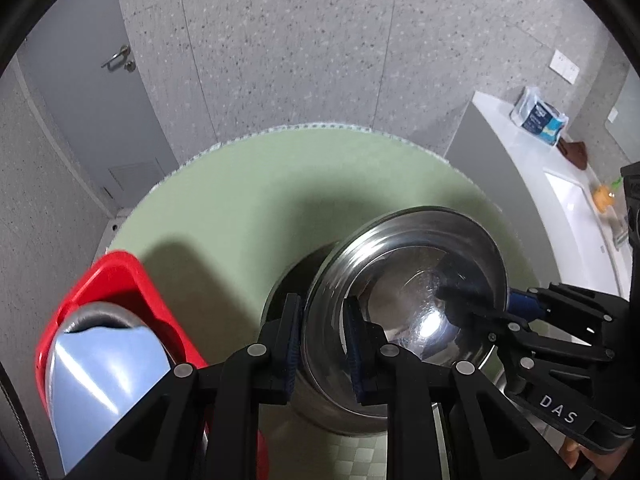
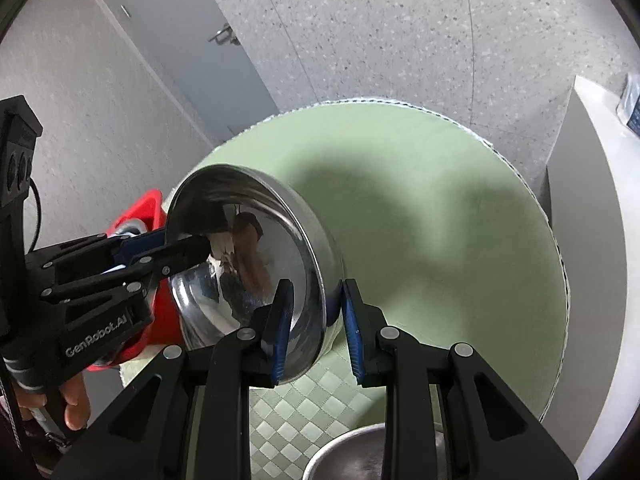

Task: Organize plates and bowls
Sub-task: 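Carry the steel bowl onto another steel bowl and open both grippers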

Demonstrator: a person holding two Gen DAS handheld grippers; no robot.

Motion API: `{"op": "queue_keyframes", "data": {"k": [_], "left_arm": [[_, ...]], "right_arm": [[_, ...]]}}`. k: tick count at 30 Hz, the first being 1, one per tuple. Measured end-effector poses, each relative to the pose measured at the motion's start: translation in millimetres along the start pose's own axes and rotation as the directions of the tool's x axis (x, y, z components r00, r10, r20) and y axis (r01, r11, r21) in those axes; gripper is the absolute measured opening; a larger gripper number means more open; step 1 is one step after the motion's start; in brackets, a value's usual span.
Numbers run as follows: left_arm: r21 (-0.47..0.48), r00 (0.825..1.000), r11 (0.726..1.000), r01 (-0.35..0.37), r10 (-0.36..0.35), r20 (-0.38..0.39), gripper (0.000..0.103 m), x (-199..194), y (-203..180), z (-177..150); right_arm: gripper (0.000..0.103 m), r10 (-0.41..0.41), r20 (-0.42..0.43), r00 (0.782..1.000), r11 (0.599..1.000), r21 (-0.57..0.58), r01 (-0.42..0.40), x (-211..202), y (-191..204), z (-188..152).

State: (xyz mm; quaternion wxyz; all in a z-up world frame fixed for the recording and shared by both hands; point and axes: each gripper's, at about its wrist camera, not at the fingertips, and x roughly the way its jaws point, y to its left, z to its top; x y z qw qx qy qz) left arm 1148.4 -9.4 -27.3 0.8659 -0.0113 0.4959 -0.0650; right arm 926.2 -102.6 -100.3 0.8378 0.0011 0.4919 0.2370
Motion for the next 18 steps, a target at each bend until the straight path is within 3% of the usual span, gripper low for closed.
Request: {"op": "queue_keyframes", "data": {"k": [13, 18], "left_arm": [[0.003, 0.996, 1.0, -0.024, 0.024, -0.089, 0.019, 41.4, 11.2, 16.1], [-0.011, 0.994, 0.999, -0.033, 0.032, -0.102, 0.023, 52.4, 10.5, 19.6]], "right_arm": [[0.026, -0.117, 0.002, 0.993, 0.993, -0.015, 0.117, 8.9, 7.0, -5.4], [0.026, -0.107, -0.02, 0.994, 0.994, 0.002, 0.107, 16.4, 2.3, -11.4]]}}
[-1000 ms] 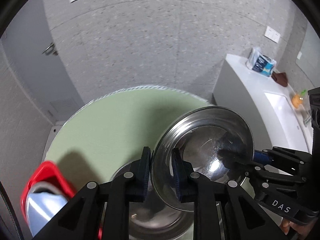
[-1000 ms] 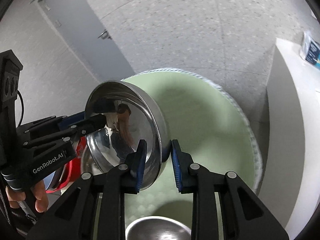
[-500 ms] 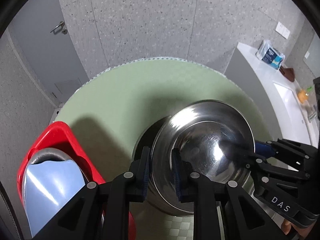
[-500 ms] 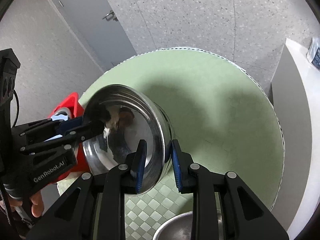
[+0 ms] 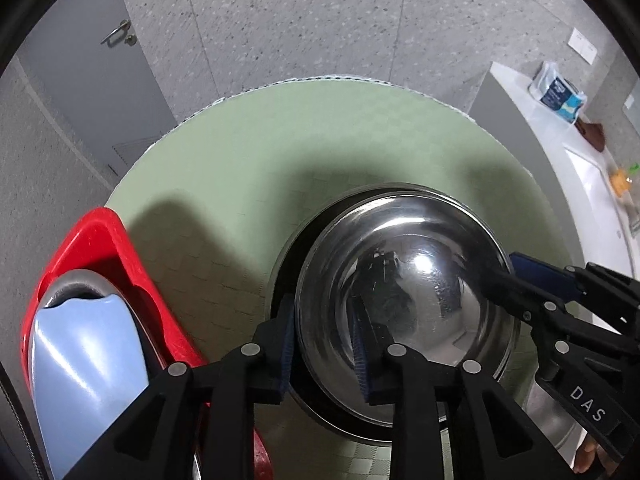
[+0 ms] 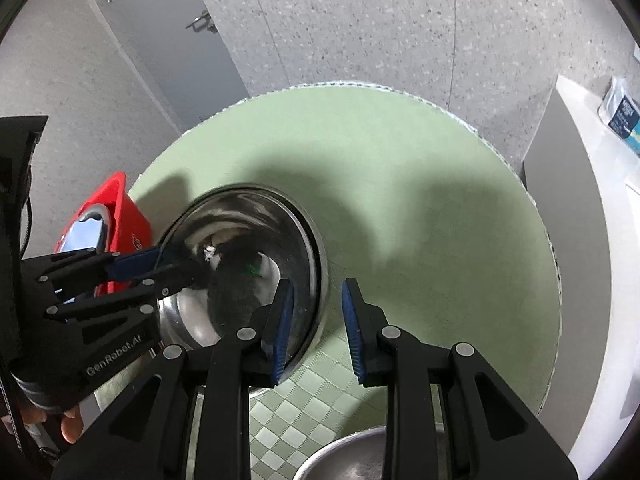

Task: Organize plates and bowls
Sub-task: 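Carry the steel bowl onto another steel bowl and open both grippers, then close both grippers on another steel bowl rim and lift it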

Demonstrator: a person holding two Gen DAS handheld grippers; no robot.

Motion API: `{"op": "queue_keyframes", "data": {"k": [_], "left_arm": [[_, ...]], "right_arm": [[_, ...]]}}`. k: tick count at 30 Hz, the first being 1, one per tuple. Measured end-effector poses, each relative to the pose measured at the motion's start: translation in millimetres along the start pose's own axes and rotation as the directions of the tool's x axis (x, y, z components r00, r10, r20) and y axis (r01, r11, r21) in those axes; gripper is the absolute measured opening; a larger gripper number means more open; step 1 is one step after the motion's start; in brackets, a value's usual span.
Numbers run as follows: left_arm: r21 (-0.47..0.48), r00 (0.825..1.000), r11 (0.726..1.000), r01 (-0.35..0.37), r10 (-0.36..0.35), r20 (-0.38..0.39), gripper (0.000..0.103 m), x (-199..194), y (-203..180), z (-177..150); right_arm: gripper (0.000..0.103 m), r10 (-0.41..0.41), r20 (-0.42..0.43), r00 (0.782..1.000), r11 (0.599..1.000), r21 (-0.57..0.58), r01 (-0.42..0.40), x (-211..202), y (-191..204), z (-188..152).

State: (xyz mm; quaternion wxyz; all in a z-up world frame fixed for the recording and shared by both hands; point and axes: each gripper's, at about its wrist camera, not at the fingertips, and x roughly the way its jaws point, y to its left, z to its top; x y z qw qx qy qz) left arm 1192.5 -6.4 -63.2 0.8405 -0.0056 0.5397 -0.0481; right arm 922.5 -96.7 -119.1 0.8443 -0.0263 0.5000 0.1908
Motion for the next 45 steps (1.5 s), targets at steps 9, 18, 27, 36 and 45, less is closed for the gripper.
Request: {"op": "queue_keyframes", "data": {"k": [9, 18, 27, 36, 45], "left_arm": [[0.023, 0.997, 1.0, -0.013, 0.011, 0.071, 0.073, -20.6, -12.7, -9.0], [0.057, 0.983, 0.994, 0.093, -0.1, 0.154, 0.078, -56.7, -30.0, -40.2], [0.165, 0.97, 0.97, 0.176, -0.2, 0.139, 0.08, -64.0, -56.0, -75.9], [0.216, 0.971, 0.954, 0.208, -0.227, 0.068, 0.08, -54.1, -72.5, -95.6], [0.19, 0.975, 0.957, 0.221, -0.223, -0.012, 0.072, -35.9, -75.1, -92.4]], "right_arm": [[0.029, 0.011, 0.042, 0.999, 1.0, 0.027, -0.012, -16.9, -3.2, -5.2], [0.044, -0.058, 0.123, 0.991, 0.99, 0.133, 0.041, -74.2, -35.8, -36.8], [0.048, -0.147, 0.125, 0.981, 0.95, 0.294, 0.105, -110.5, -71.7, -95.0], [0.048, -0.125, 0.085, 0.989, 0.93, 0.356, 0.087, -103.7, -79.5, -129.9], [0.048, -0.09, 0.035, 0.995, 0.923, 0.378, 0.07, -81.0, -85.2, -141.0]]}}
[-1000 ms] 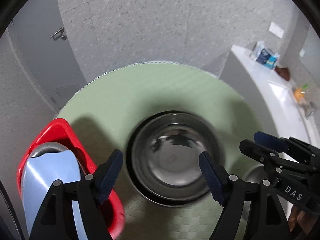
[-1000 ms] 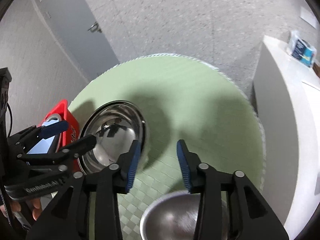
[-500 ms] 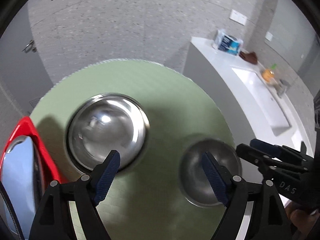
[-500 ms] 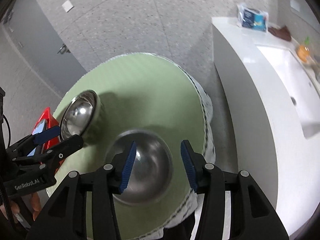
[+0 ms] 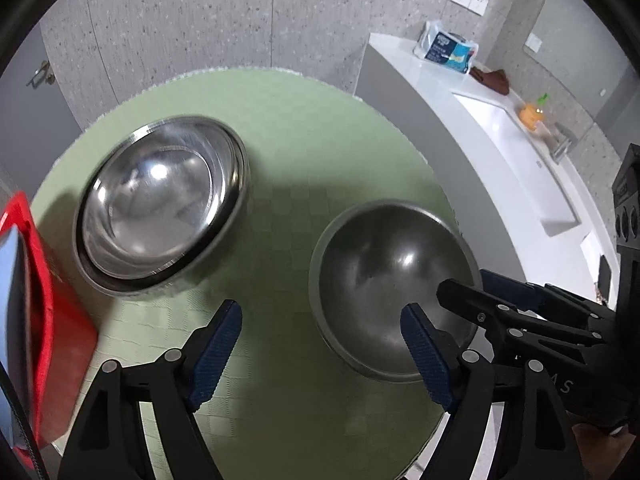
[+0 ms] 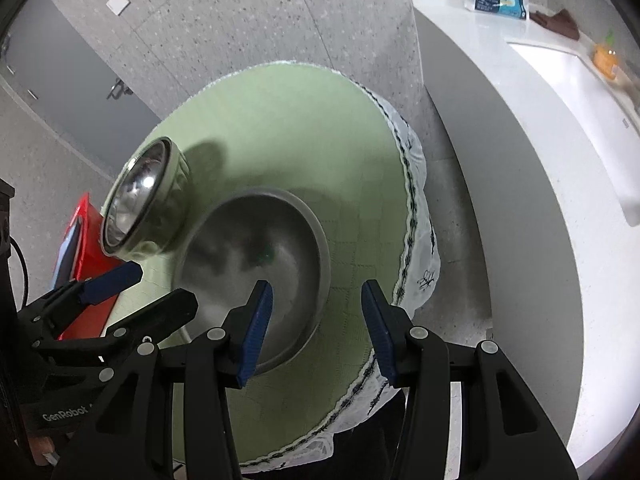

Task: Organize plates and bowls
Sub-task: 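Close both grippers on another steel bowl rim and lift it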

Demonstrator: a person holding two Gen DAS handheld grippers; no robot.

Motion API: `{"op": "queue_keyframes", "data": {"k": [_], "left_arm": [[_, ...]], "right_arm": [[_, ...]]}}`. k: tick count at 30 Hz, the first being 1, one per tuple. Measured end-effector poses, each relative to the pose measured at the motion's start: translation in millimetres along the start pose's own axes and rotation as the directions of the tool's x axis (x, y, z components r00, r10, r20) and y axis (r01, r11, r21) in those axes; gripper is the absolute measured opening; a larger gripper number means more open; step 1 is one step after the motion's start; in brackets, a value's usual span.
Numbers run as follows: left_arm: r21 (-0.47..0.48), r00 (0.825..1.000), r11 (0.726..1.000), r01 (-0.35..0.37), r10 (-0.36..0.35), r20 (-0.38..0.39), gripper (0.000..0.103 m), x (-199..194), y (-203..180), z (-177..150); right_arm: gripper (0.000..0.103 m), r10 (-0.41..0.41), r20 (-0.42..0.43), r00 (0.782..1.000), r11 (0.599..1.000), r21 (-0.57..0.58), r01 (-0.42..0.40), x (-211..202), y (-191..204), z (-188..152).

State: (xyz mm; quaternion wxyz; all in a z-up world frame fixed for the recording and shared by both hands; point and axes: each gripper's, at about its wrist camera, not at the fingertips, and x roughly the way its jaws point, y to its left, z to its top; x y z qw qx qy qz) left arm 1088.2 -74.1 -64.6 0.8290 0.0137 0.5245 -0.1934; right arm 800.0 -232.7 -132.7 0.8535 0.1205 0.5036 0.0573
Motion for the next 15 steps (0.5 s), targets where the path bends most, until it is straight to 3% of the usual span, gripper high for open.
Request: {"op": "queue_keyframes", "data": {"k": [1, 4, 6, 8, 15], "left_arm": [[-0.006, 1.0, 1.0, 0.01, -0.01, -0.016, 0.069, 3.7, 2.3, -0.6], [-0.004, 0.998, 1.0, 0.023, -0.023, -0.053, 0.045, 18.7, 5.1, 9.5], [-0.007, 0.997, 0.999, 0.04, -0.04, -0.071, 0.028, 25.5, 6.4, 15.9], [-0.003, 0.995, 0.998, 0.065, -0.065, -0.074, 0.021, 29.9, 8.7, 22.6], [0.006, 0.996, 0.997, 0.079, -0.079, -0.031, 0.019, 21.0, 17.3, 28.6]], "right_arm": [[0.048, 0.003, -0.004, 1.0, 1.0, 0.001, -0.003, 1.7, -0.9, -0.1], [0.046, 0.031, -0.022, 0.999, 1.0, 0.005, -0.031, 6.7, -1.6, -0.1], [0.03, 0.042, -0.032, 0.999, 0.999, -0.008, -0.042, 8.8, 1.8, -1.3], [0.024, 0.052, -0.042, 0.998, 0.998, -0.02, -0.053, 10.7, 4.8, -1.7], [0.022, 0.045, -0.034, 0.998, 0.998, -0.041, -0.046, 7.7, 5.7, 2.6]]}}
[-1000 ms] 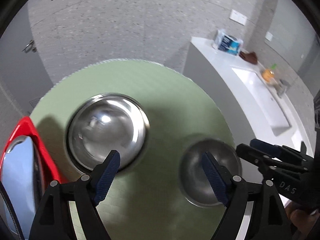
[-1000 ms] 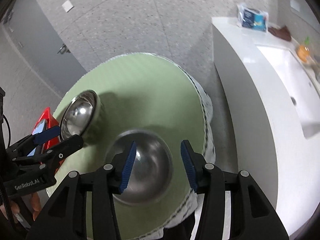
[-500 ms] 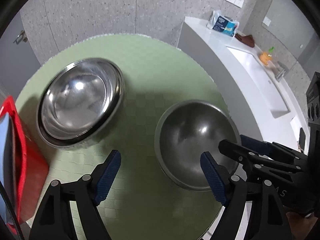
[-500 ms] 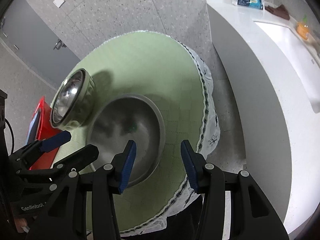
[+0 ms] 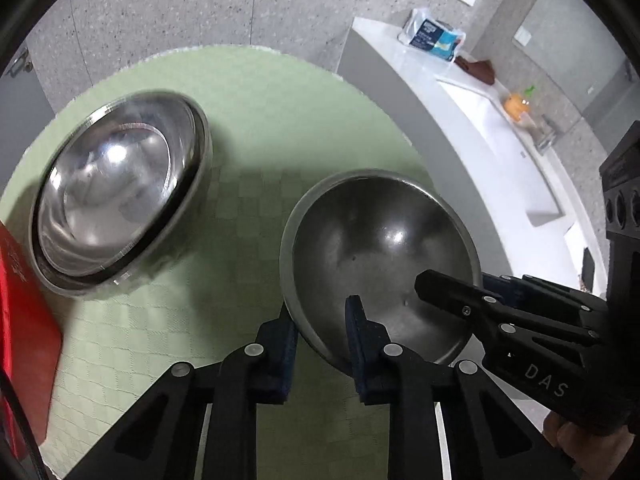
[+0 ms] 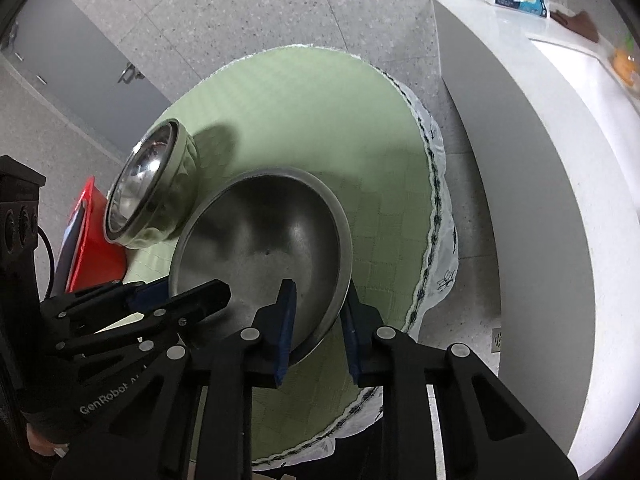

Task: Organize plates and bowls
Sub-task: 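Close both grippers on another steel bowl rim and lift it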

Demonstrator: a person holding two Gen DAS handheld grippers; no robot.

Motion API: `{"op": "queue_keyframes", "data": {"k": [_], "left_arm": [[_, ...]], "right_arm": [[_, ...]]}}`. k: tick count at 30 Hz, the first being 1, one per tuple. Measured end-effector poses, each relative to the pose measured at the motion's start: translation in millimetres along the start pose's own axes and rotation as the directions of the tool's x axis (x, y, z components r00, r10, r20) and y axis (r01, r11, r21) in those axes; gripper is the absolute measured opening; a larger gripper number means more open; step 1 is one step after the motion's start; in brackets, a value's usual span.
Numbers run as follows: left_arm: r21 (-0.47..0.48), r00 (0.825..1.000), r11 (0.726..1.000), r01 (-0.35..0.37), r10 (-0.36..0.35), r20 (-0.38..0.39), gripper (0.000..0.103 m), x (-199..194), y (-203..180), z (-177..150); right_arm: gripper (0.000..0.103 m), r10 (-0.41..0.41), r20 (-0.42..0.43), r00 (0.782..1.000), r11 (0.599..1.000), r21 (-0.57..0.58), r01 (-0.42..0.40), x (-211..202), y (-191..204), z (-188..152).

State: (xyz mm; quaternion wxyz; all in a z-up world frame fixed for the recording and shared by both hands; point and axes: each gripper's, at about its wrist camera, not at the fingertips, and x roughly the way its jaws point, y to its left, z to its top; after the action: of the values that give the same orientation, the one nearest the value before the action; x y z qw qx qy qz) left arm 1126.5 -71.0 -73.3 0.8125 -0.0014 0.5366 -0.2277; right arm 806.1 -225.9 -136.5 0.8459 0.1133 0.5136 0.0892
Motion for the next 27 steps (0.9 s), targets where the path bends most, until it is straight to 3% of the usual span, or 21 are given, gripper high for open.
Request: {"op": "queue_keyframes", "data": {"k": [10, 15, 21, 27], "left_arm": [[-0.009, 0.989, 1.0, -0.025, 0.027, 0.144, 0.019, -63.3, 15.5, -2.5], [-0.067, 0.978, 0.996, -0.06, 0.072, 0.194, 0.019, -90.5, 37.0, -12.2], [-0.175, 0.97, 0.979, -0.103, 0.138, 0.2, 0.019, -102.7, 58.8, -38.7], [-0.247, 0.967, 0.96, -0.133, 0.18, 0.178, 0.019, -99.1, 65.7, -41.0]], "right_arm": [[0.022, 0.022, 0.086, 0.996, 0.996, -0.088, -0.014, -32.7, 31.1, 27.9], [0.022, 0.056, 0.099, 0.994, 0.986, -0.159, -0.04, -32.2, 59.3, 43.7], [0.022, 0.082, 0.064, 0.995, 0.967, -0.249, -0.064, -10.6, 101.7, 56.2], [0.022, 0.095, 0.021, 0.995, 0.948, -0.307, -0.084, 12.9, 129.4, 64.7]]}}
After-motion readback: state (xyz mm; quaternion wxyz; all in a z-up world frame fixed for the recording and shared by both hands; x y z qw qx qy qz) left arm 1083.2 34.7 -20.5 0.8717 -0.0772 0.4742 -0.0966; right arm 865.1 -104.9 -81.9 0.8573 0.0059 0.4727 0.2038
